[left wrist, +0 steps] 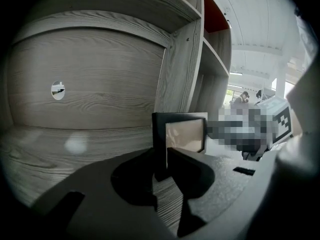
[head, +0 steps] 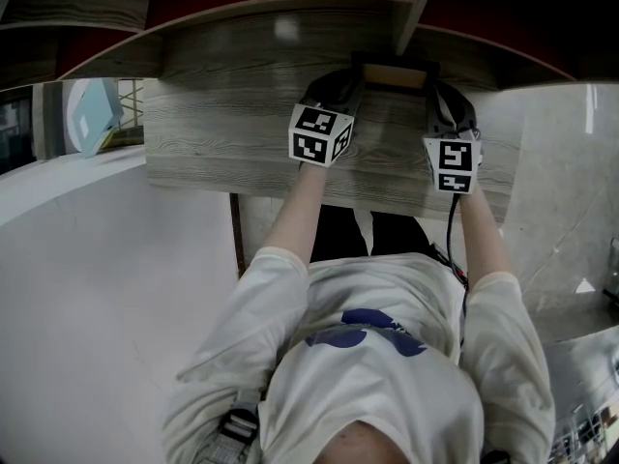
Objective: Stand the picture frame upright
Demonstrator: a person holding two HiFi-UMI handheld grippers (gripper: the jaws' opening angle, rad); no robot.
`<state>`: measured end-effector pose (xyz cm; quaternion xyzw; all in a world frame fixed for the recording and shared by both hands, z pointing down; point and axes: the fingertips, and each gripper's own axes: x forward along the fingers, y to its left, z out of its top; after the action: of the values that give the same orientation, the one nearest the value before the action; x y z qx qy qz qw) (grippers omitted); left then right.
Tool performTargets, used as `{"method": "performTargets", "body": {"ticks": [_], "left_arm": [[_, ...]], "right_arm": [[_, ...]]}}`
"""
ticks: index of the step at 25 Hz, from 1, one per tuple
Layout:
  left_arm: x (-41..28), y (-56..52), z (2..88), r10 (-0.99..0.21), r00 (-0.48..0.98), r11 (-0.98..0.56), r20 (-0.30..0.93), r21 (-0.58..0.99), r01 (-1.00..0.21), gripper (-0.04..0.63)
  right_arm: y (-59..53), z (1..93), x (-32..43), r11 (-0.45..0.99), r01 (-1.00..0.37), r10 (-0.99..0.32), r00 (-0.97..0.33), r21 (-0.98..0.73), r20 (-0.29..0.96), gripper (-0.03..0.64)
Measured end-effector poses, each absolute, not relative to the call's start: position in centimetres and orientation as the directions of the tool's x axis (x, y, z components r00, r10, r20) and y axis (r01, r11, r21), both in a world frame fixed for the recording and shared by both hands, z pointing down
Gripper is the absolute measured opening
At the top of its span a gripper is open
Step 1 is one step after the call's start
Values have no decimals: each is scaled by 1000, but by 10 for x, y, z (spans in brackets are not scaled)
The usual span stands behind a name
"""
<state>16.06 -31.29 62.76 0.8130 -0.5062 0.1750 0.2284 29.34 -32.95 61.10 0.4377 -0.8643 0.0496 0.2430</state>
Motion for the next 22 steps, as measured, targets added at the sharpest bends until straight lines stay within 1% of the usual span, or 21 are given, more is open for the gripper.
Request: {"method": "performTargets", "body": {"ticks": [5,7,12,22], "left_arm": [[163,-312,628,-735,441,-396,516,202,-896,67],[163,-311,629,-727,447,-401,521,207,-892,80],[164,-312,628,-726,456,-408,515,211,-888,92],[159,-307,621,-740,451,-399,499,215,-891,106]], "right_arm": [[-329,610,293,614,-778,-730,-497,132,469,29],[-328,610,293,616,-777,-726,-497,129,475,29],[-328,611,294,612,-780,-727,-491,130,480,61],[-324,602,300,583,-807,-742,-481,95,466,75]]}}
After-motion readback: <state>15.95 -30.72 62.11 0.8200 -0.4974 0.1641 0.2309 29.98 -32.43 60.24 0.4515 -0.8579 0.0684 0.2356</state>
